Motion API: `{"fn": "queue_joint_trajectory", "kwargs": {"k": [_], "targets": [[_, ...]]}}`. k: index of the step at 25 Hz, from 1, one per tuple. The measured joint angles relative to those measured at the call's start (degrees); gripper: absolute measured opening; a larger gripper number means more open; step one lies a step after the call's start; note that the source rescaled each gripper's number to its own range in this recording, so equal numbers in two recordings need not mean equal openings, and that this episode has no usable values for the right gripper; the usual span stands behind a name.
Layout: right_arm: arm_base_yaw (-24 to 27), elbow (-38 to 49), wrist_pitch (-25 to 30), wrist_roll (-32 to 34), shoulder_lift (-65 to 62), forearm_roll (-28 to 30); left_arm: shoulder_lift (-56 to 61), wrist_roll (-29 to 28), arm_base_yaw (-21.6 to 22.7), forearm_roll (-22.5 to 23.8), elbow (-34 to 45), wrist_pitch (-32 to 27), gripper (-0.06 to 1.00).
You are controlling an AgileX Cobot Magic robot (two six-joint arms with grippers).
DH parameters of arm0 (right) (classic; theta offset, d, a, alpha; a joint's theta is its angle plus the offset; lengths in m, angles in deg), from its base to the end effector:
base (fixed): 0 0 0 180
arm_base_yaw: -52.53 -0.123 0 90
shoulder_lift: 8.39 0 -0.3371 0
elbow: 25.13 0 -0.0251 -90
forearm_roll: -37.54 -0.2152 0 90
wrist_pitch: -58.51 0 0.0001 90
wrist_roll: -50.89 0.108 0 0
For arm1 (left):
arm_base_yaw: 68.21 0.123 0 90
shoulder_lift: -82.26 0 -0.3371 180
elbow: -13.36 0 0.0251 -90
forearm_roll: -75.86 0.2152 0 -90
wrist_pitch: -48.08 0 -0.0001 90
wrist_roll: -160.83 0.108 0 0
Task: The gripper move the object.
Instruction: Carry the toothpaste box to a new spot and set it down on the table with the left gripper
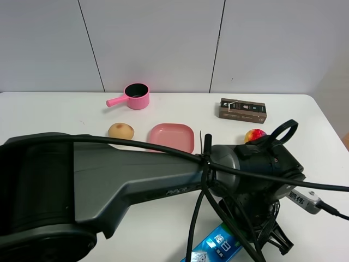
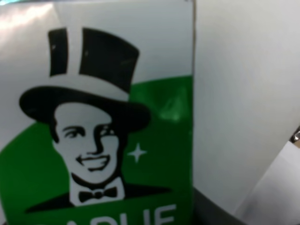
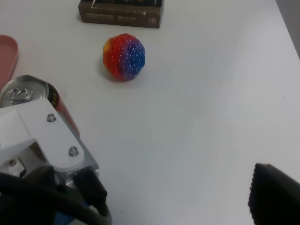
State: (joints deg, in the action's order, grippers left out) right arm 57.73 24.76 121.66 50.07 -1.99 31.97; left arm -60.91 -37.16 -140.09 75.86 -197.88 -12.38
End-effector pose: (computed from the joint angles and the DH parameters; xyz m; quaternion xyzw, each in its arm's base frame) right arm -0.0750 0.0162 0.2481 0.0301 0.8620 0.0220 0.5055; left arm 0.1533 -0.4686 0.1609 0.4521 0.8895 -0.0469 0.0470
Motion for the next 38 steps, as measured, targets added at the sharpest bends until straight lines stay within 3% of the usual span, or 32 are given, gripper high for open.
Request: {"fn": "queue_joint_trajectory", "kwargs": {"k": [20, 27, 38], "targets": [[0.0, 0.0, 0.0, 0.0, 0.0, 0.09, 0.0, -4.74, 0.0, 1.29, 0.0, 0.99, 0.0], [0.0, 0.0, 0.0, 0.0, 0.0, 0.09, 0.0, -4.74, 0.0, 1.78, -0.07, 0.82, 0.31], [0.0, 0.0, 0.0, 0.0, 0.0, 0.04, 0.0, -4.74, -0.05, 2.24, -0.07, 0.77, 0.66]]}}
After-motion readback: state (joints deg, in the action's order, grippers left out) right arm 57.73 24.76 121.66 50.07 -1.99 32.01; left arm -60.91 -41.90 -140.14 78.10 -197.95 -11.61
